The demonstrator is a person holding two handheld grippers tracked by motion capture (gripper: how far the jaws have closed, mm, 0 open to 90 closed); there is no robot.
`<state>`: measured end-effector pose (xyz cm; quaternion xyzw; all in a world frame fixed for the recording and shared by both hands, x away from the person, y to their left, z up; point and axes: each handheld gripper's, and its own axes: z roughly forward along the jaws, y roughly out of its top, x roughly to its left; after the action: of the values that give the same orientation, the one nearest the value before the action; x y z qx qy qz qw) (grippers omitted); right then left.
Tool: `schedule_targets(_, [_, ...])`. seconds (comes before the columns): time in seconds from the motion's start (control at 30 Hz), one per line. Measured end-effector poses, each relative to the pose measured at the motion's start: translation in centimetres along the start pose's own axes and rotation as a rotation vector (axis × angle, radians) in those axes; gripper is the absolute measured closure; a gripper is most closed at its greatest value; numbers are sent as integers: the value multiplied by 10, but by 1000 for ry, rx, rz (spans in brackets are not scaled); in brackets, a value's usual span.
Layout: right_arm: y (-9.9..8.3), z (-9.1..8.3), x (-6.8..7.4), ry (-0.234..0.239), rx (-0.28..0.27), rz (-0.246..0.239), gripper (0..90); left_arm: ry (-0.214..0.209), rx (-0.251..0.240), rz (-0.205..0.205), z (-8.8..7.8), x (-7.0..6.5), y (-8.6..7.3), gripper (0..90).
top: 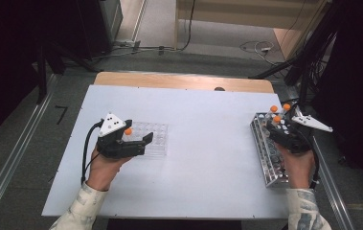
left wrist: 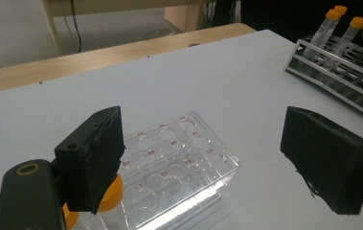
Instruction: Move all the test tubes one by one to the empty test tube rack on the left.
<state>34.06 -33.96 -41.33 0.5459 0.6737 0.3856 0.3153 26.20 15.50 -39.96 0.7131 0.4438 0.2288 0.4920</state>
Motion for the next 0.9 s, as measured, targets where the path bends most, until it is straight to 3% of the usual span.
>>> schedule_targets(0.13, [1,7,-1,-10,3,3,374,-6,4,5,1,-2,0,152])
schedule_targets(0.3, [1,19,-2,-22,67,7,435,-6,1,1,1,-2,0,152])
schedule_targets(0.4, [1,24,-4,-26,84,32,487,-4,0,-1,0,-2,0,153])
schedule_targets(0.7, [4,36,-6,-45,153,46,584,-4,5,3,1,-2,0,156])
schedule_targets(0.9, [4,39,-4,-67,173,29,697,-5,4,2,1,-3,0,162])
